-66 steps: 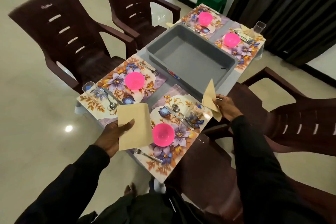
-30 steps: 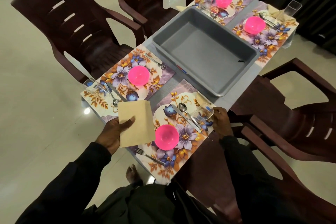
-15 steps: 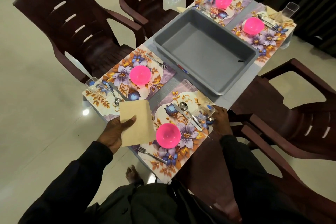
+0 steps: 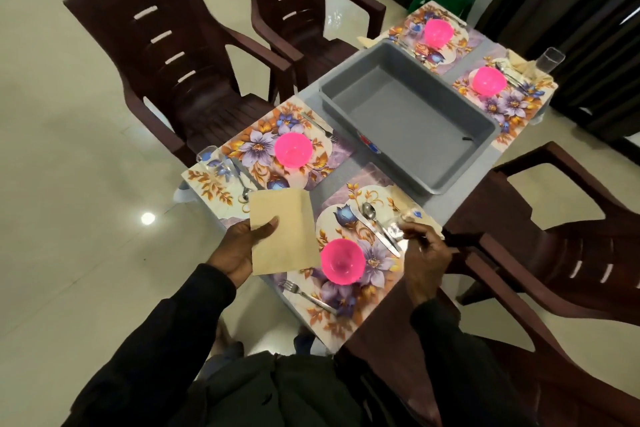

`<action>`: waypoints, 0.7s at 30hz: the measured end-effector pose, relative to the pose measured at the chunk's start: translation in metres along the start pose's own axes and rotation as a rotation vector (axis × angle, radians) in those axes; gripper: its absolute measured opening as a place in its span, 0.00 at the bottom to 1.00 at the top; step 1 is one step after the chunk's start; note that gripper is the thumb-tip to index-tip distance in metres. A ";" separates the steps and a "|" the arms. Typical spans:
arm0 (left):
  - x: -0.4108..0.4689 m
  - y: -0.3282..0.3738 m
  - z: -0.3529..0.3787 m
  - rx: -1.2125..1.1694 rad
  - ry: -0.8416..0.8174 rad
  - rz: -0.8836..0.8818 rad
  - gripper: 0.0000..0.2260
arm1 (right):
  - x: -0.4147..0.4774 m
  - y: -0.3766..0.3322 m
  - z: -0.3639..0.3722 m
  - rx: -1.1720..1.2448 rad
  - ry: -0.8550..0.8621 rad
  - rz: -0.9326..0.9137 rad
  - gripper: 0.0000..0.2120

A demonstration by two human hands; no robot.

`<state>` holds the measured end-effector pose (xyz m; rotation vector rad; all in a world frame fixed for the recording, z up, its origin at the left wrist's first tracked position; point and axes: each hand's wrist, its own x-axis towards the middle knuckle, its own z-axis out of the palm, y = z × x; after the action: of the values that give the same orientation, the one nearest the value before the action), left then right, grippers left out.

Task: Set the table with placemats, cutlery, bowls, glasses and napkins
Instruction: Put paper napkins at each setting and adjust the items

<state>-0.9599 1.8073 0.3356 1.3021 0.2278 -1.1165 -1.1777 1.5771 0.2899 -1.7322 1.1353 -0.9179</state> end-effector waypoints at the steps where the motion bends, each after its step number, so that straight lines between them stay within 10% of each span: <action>1: -0.004 0.004 -0.008 -0.032 -0.016 0.006 0.13 | -0.013 -0.018 0.017 0.080 -0.073 0.061 0.15; 10: -0.037 0.058 -0.123 -0.162 -0.147 0.009 0.17 | -0.116 -0.138 0.181 0.457 -0.701 0.559 0.20; 21: -0.059 0.113 -0.296 -0.197 -0.156 0.158 0.22 | -0.183 -0.231 0.288 0.242 -0.869 0.082 0.17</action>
<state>-0.7765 2.0715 0.3536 1.0350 0.1133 -1.0284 -0.9052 1.8752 0.3732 -1.6004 0.4841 -0.1708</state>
